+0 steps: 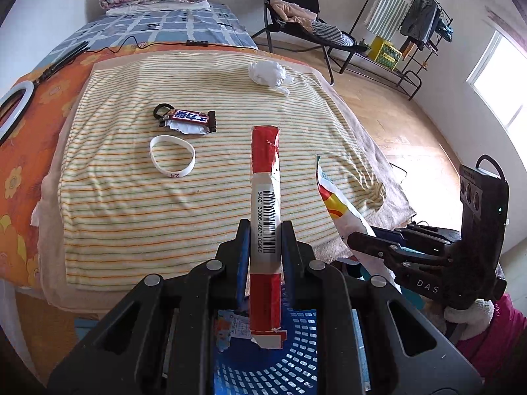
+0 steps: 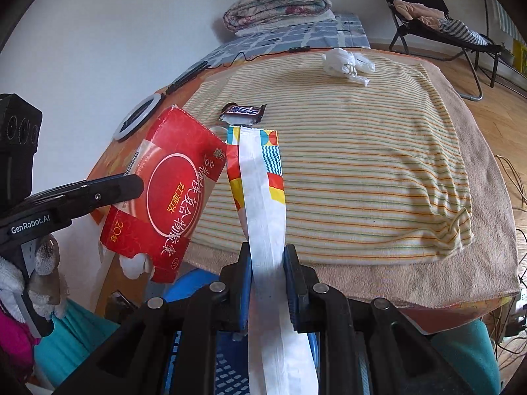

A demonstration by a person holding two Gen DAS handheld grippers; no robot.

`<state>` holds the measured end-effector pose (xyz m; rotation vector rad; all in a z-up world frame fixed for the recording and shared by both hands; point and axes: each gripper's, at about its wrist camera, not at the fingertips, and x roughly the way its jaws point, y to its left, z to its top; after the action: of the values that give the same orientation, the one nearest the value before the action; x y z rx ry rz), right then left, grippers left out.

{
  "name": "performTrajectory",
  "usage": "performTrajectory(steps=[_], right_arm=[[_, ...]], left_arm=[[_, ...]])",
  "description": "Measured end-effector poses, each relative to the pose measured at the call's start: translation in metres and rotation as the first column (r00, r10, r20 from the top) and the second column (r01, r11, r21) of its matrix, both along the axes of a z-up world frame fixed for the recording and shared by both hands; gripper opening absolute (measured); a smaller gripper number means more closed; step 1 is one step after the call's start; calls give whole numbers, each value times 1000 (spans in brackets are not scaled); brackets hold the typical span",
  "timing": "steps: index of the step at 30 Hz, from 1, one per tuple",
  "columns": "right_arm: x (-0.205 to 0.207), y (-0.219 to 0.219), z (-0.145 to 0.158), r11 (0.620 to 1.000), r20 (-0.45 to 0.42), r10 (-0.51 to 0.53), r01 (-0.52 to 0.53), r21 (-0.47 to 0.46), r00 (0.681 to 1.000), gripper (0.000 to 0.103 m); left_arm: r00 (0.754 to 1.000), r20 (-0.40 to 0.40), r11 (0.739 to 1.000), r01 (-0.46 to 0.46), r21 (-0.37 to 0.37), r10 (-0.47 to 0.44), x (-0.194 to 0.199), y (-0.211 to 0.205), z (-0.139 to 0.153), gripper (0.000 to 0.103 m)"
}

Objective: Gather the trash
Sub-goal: 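Carry the tissue box with the left tool while the right carries the packet to the basket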

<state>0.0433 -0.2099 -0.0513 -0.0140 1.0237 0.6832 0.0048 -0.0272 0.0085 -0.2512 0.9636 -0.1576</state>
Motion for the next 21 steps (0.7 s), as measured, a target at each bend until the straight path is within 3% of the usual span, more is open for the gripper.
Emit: performTrajectory(steps=[9,21], right_arm=[[-60,3,-19,995,-66,95,-97,-29,993,17],[-88,-1,-64,989,-188,116,-132,-73,975,17]], left_arm=[[998,-59,1000,-14,-16,13,-59,4,-26,16],[989,-147,999,3,-41,-9,-100,-8,-68,16]])
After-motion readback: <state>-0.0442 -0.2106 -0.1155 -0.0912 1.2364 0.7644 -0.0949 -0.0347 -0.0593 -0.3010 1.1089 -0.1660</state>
